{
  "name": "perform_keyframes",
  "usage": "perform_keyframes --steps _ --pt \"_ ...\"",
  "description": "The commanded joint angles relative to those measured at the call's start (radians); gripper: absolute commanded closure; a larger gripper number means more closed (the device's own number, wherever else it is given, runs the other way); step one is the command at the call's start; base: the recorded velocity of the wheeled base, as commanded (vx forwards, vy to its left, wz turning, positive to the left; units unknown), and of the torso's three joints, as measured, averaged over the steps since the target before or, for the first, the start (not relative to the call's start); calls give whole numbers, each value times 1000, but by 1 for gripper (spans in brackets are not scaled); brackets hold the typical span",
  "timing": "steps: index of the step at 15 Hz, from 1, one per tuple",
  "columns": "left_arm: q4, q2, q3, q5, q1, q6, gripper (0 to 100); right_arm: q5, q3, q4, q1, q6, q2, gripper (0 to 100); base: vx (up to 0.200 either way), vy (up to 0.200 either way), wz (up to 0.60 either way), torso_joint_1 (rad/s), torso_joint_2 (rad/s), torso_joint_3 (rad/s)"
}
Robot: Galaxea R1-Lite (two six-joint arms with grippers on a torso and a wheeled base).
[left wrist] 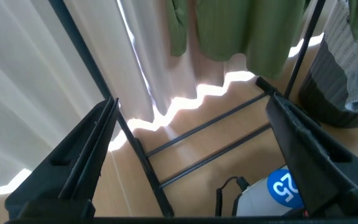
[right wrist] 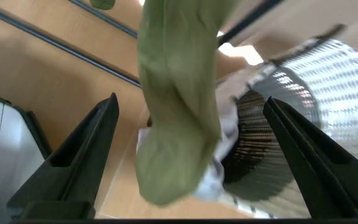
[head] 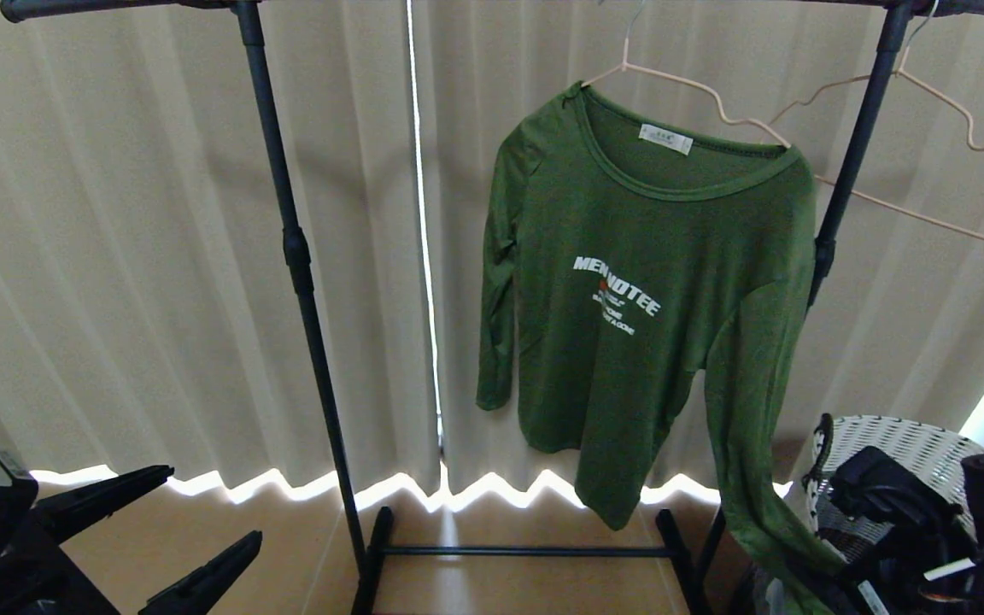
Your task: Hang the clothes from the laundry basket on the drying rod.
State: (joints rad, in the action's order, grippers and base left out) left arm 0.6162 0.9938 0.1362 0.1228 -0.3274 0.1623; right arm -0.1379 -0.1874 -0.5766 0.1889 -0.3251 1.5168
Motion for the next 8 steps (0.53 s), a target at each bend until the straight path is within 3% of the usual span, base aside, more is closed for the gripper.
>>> perform_keyframes --steps 1,3,8 --pt "0 -14 2 0 -1 0 0 17 -95 -3 -17 1 192 0 0 0 0 0 0 0" --pt "0 -20 2 0 -1 0 0 66 -142 -6 -32 1 256 0 0 0 0 0 0 0" --pt "0 -26 -1 0 -2 3 0 67 -234 -5 -74 -6 330 0 0 0 0 0 0 0"
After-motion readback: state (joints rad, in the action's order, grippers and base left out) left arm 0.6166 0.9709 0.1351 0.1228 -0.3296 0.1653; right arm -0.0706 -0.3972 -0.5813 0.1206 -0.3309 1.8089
